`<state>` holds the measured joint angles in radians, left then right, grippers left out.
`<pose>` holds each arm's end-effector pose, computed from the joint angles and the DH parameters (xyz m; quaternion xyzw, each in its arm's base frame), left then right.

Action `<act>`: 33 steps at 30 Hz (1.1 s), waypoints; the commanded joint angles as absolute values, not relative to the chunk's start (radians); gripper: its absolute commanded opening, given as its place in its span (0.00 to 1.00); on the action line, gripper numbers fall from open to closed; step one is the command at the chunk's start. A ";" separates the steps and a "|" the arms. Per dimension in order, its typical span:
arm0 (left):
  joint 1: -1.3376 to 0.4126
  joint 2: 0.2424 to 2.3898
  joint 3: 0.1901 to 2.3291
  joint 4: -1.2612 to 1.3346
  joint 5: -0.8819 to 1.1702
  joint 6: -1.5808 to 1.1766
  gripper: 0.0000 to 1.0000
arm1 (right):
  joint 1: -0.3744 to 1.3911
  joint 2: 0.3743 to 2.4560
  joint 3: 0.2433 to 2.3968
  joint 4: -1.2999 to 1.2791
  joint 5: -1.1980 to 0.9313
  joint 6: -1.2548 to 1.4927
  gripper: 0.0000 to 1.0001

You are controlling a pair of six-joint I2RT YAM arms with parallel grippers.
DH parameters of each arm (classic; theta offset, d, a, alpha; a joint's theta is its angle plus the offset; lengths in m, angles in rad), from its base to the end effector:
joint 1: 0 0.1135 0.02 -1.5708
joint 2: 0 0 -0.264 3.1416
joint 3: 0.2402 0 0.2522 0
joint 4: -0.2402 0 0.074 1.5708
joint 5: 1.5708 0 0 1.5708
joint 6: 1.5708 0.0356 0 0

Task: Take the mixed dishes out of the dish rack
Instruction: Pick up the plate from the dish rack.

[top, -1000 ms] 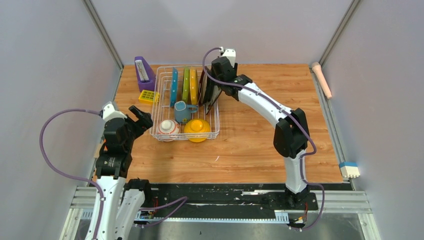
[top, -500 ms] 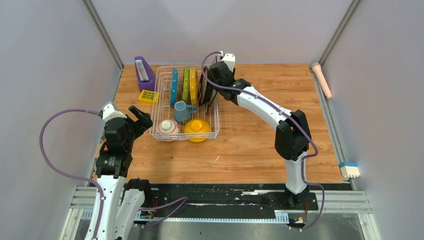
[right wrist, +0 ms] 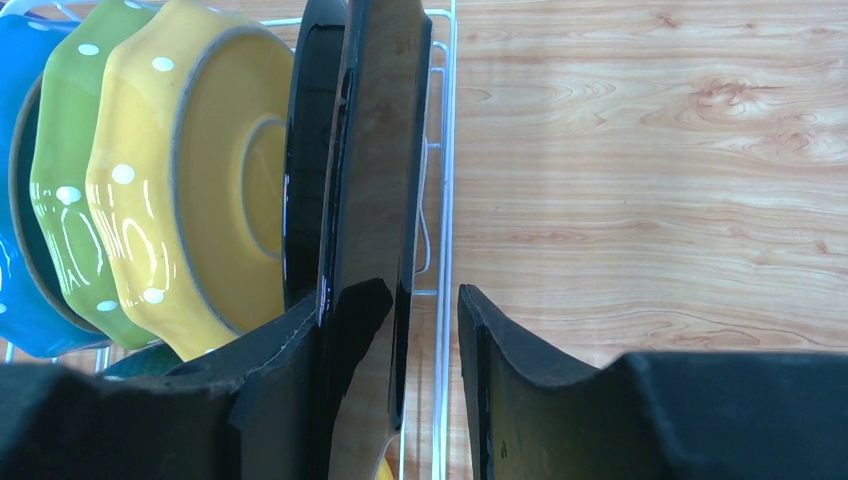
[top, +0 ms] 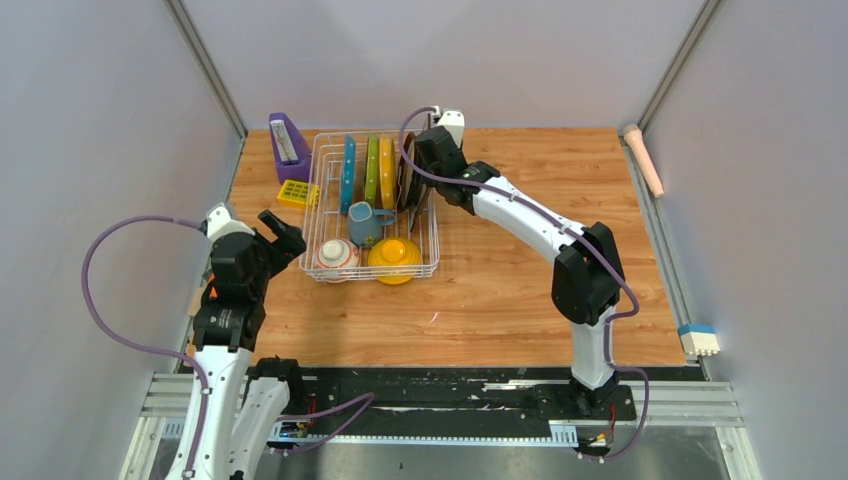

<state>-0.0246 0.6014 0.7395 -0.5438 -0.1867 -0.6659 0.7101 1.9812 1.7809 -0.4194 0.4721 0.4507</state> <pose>0.1369 0.0032 0.3130 -0.3107 0.7729 -0.1121 0.5418 0.3619 0.2898 0.3042 -0.0056 0.8710 0.0702 0.4863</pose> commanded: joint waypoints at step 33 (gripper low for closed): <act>-0.020 0.595 0.755 -0.565 -0.219 -0.673 1.00 | 0.723 1.988 2.040 -0.687 0.506 0.436 0.46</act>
<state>-0.0246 0.6010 0.7395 -0.5659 -0.2050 -0.6678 0.7177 1.9789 1.9961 -0.6949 0.4850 0.4431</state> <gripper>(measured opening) 1.000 0.468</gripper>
